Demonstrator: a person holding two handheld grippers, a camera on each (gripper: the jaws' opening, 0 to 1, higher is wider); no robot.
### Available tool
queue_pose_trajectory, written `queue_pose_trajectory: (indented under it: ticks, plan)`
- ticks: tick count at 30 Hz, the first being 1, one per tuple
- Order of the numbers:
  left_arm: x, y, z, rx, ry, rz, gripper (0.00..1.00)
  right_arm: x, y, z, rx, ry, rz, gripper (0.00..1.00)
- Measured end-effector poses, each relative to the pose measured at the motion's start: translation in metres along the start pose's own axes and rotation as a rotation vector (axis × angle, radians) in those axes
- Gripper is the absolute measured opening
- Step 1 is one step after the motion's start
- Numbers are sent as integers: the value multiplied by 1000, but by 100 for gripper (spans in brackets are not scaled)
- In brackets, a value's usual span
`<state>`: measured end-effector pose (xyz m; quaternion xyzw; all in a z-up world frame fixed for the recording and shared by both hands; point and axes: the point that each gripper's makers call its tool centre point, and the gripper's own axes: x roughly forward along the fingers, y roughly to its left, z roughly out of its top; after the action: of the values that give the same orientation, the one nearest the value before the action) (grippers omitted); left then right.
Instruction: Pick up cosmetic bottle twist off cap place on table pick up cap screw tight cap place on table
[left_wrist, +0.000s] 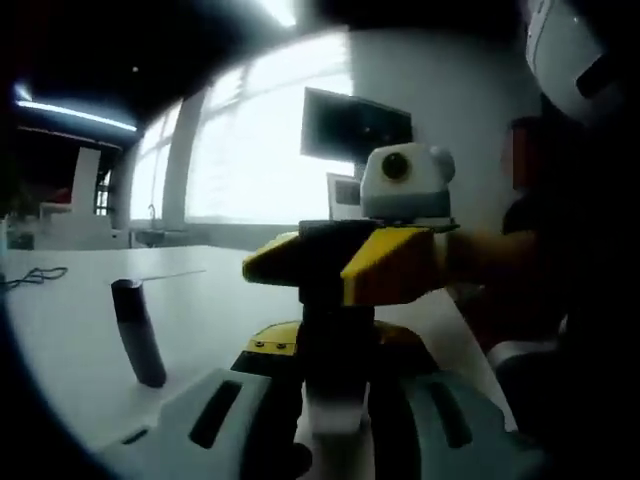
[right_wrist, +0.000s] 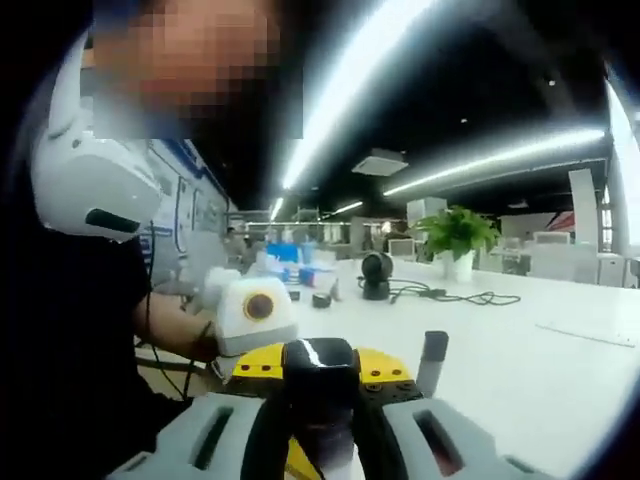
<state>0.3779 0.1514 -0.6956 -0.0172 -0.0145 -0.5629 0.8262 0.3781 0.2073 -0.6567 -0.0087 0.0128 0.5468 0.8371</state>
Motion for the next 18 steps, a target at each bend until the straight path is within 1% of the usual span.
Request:
queue_pose_trajectory:
  ticks: [7,10,15,18]
  plan:
    - [-1,3,-1,3,4,24,14,0,-6,0,-2,-8,-141,17]
    - [-1,4,-1,8,6,33,14,-1,-7,0,-2,-7,-171,17]
    - [0,2,0,14,10,49,13,-1,-11,0,1,0,-240,17]
    - [0,4,0,15,11,63,13,-1,-15,-1,1,6,-317,16]
